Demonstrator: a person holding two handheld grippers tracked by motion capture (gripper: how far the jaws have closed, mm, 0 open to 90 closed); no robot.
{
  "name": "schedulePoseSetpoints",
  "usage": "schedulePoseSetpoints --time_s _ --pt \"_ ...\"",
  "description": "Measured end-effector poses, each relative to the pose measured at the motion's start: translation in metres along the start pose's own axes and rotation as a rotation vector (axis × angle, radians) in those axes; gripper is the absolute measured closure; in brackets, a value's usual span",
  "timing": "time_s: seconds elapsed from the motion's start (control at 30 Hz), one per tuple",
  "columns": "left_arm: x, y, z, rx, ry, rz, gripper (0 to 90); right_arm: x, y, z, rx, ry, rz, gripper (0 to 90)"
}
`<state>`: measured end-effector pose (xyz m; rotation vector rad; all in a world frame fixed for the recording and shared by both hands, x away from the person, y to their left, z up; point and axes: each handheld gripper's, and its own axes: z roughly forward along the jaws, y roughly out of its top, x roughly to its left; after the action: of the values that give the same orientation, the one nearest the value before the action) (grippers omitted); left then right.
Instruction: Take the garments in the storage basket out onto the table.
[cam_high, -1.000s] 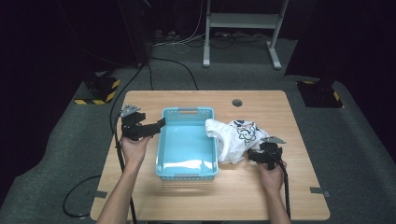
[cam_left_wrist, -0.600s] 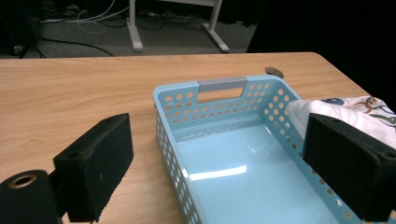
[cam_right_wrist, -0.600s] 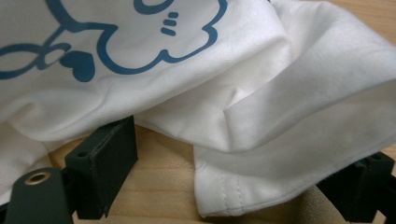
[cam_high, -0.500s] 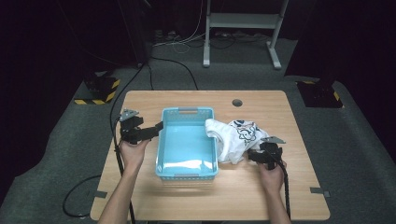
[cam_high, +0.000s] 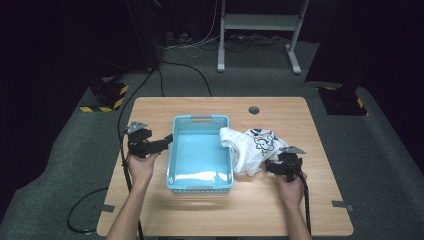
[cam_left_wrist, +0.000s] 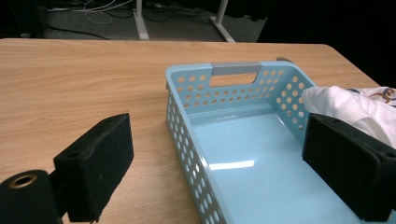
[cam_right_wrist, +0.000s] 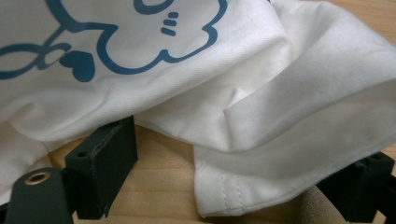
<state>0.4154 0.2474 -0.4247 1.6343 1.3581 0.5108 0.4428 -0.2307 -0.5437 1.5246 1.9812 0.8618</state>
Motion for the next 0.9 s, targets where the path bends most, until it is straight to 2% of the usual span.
schedulePoseSetpoints --time_s 0.63,0.9 --pt "0.008 -0.013 0.003 0.009 0.019 -0.027 9.4 0.000 0.000 0.000 0.000 0.000 0.000 12.9" --pt "0.014 -0.021 0.006 0.025 0.046 -0.042 9.6 0.000 0.000 0.000 0.000 0.000 0.001 12.9"
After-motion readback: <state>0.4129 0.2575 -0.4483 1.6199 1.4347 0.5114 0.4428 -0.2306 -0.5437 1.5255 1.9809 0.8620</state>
